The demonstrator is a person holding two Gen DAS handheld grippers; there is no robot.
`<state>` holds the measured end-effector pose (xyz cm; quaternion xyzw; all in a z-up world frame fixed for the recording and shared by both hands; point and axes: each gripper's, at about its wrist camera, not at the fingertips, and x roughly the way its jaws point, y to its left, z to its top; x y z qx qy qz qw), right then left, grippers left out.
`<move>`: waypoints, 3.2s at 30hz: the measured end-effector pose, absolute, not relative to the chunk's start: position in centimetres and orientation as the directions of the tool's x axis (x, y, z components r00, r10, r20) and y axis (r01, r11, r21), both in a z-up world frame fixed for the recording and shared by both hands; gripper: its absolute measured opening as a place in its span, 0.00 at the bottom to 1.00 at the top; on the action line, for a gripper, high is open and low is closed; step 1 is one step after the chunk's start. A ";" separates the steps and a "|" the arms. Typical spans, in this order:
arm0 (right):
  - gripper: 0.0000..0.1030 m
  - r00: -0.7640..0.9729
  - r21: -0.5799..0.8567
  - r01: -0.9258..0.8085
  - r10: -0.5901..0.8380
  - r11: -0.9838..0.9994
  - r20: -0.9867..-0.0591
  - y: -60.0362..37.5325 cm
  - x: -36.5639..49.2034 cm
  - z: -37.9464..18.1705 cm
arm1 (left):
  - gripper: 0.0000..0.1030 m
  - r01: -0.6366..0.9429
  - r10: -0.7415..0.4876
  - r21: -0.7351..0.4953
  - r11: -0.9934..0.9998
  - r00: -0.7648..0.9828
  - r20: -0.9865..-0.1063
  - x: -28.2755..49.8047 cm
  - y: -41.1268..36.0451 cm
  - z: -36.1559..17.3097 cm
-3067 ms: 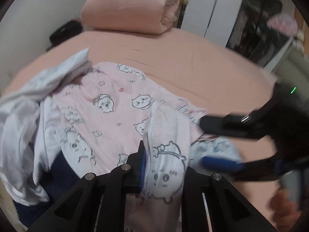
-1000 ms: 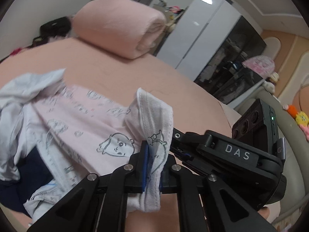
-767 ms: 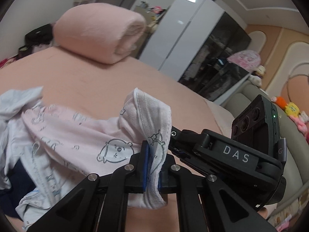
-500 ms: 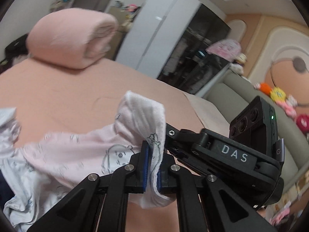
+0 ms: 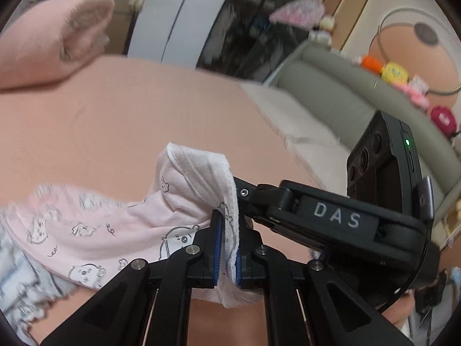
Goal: Fold clothes
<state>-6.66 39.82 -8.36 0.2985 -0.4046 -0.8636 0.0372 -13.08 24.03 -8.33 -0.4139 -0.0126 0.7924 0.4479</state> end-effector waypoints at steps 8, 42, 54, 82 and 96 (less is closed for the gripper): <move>0.13 -0.630 0.537 -0.340 -0.237 -0.772 -0.739 40.1 -5.9 -15.0 | 0.12 -0.615 0.468 -0.278 -0.738 -0.169 -0.867 -13.7 25.7 -16.9; 0.76 -0.458 -0.246 -0.051 0.242 -0.968 -0.855 22.5 -9.7 -14.5 | 0.79 -0.366 0.062 0.146 -0.919 -0.501 -0.863 -19.9 6.8 -21.9; 0.74 -0.504 -0.463 0.171 0.326 -0.870 -0.800 16.2 -12.4 -18.5 | 0.79 -0.338 0.033 0.179 -0.924 -0.537 -0.843 -23.3 5.8 -21.4; 0.31 -0.437 -0.396 -0.075 0.387 -0.915 -0.812 23.8 -11.0 -17.6 | 0.25 -0.063 -0.324 0.397 -0.916 -0.467 -0.823 -34.1 1.3 -20.9; 0.65 -0.476 -0.100 -0.140 0.156 -0.985 -0.865 28.6 -8.0 -13.3 | 0.66 -0.092 -0.119 0.166 -0.982 -0.383 -0.916 -26.3 3.2 -17.0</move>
